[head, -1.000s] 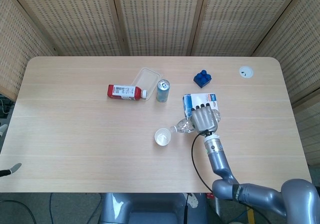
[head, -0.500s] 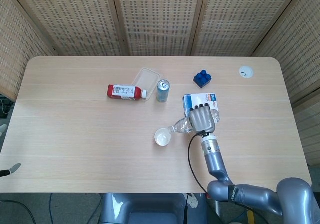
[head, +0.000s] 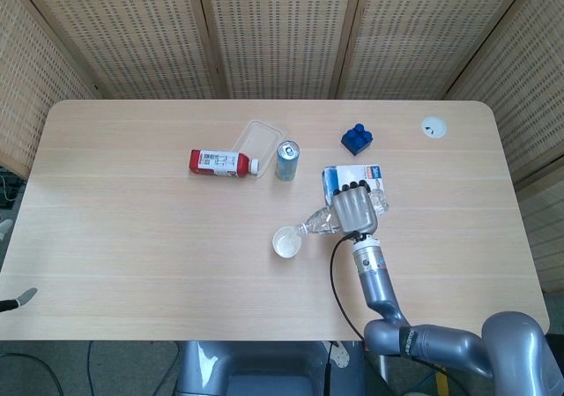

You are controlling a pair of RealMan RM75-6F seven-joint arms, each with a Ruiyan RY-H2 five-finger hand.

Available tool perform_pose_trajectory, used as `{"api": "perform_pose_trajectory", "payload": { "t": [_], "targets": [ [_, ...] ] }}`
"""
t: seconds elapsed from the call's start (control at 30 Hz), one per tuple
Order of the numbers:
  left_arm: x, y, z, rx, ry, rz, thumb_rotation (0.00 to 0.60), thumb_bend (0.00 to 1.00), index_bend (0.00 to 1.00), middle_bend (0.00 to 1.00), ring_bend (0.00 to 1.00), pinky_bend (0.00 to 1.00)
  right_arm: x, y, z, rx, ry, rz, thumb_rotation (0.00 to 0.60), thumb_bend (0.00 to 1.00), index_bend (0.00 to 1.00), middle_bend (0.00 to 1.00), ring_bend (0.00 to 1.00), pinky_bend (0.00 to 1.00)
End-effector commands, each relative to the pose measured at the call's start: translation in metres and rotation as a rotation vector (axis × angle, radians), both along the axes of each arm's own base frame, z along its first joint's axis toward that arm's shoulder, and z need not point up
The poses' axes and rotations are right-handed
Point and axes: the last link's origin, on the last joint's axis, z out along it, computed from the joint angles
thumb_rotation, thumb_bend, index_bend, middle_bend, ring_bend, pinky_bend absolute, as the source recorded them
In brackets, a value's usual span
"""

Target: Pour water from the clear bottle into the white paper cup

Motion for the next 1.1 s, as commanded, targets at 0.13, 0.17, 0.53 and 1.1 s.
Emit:
{"api": "perform_pose_trajectory", "payload": {
  "t": [0.13,0.17,0.53,1.1],
  "targets": [
    [0.000,0.000,0.000,0.000,0.000,-0.001,0.600,0.09,0.00,0.00,0.00,0.00,-0.001,0.000,-0.001,-0.011,0.014,0.013,0.600,0.63,0.62,0.62,0.54,0.62],
    [0.000,0.000,0.000,0.001,0.000,-0.001,0.600,0.09,0.00,0.00,0.00,0.00,-0.001,0.000,0.000,-0.012,0.014,0.014,0.600,0.63,0.62,0.62,0.54,0.62],
    [0.000,0.000,0.001,-0.001,-0.004,0.001,0.600,0.09,0.00,0.00,0.00,0.00,-0.007,-0.002,0.003,-0.002,-0.099,-0.025,0.600,0.63,0.62,0.62,0.54,0.62],
    [0.001,-0.001,-0.002,-0.010,0.004,0.001,0.600,0.09,0.00,0.00,0.00,0.00,-0.043,0.003,0.017,0.092,-0.781,-0.190,0.600,0.63,0.62,0.62,0.54,0.62]
  ]
}}
